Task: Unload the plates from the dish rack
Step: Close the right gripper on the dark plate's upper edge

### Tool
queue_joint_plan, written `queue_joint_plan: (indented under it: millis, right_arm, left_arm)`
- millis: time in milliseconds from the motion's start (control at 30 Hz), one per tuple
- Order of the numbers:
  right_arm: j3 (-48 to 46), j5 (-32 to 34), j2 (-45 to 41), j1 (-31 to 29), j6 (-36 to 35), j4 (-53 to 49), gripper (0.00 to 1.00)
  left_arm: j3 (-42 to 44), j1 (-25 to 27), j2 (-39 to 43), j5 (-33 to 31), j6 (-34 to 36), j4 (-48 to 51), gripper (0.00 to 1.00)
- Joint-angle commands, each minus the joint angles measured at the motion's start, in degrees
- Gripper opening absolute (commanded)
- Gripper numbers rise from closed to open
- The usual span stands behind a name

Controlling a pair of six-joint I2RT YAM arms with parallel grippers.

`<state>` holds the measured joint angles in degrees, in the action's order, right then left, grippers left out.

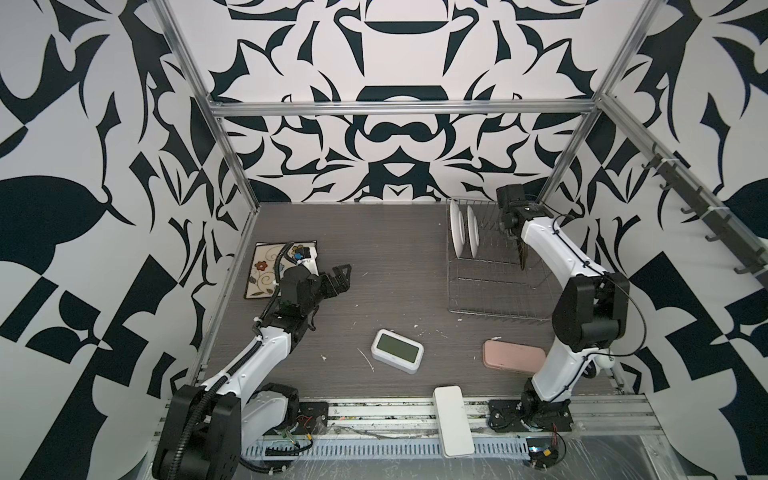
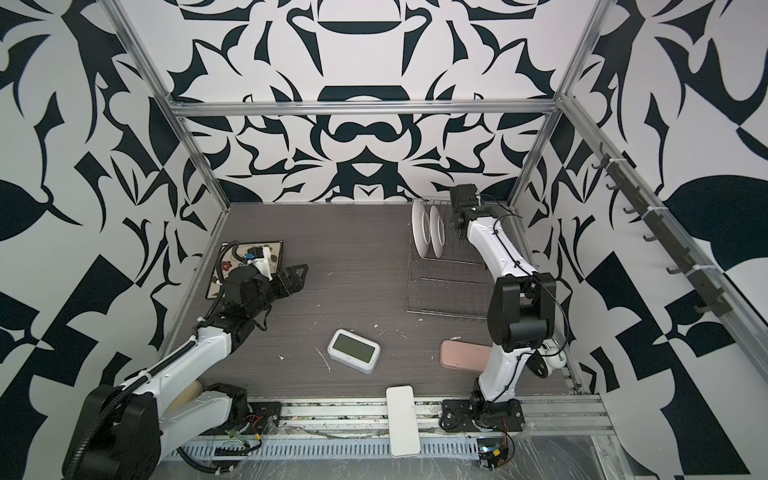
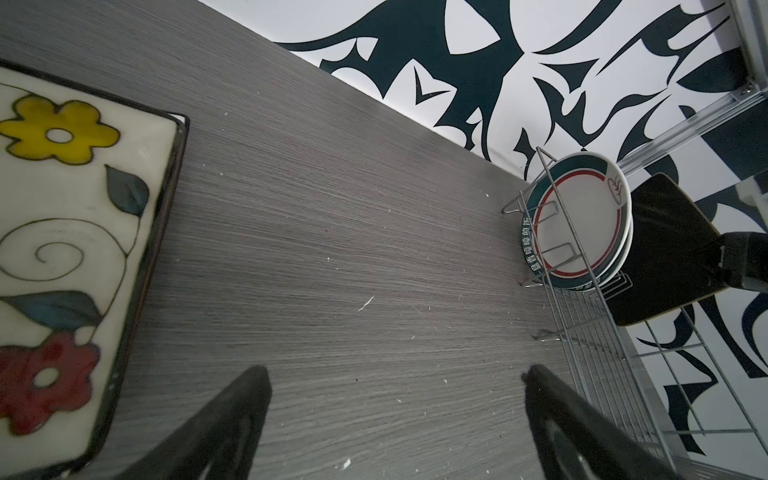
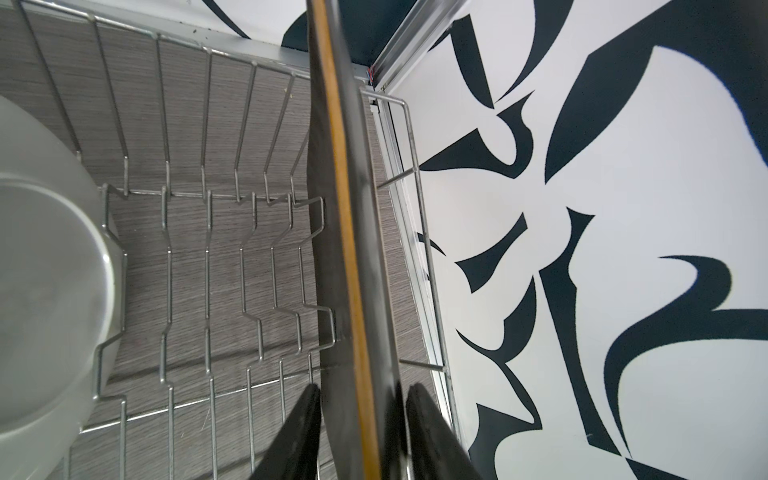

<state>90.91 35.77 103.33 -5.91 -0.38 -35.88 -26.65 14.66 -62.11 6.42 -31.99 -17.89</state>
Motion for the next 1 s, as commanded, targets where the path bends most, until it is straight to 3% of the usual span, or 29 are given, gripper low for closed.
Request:
queue_joint_plan:
  millis: [0,433,967]
  right_arm:
    - [2.43,1.33,0.38,0.38,-0.49,0.74,0.38]
    - [2.45,1.45,0.65,1.06,-1.20,0.55,0.37]
    - [2.79,1.15,0.73,1.25,-1.55,0.55,0.29]
  left_arm:
    - [-0.16,0.11,1.02,-0.31,-0.30,0.49,0.99]
    - [-0.93,0.20,0.76,0.86,-0.83,0.87,0.99]
    - [-0.79,0.21,1.46,0.89,-1.60,1.28,0.99]
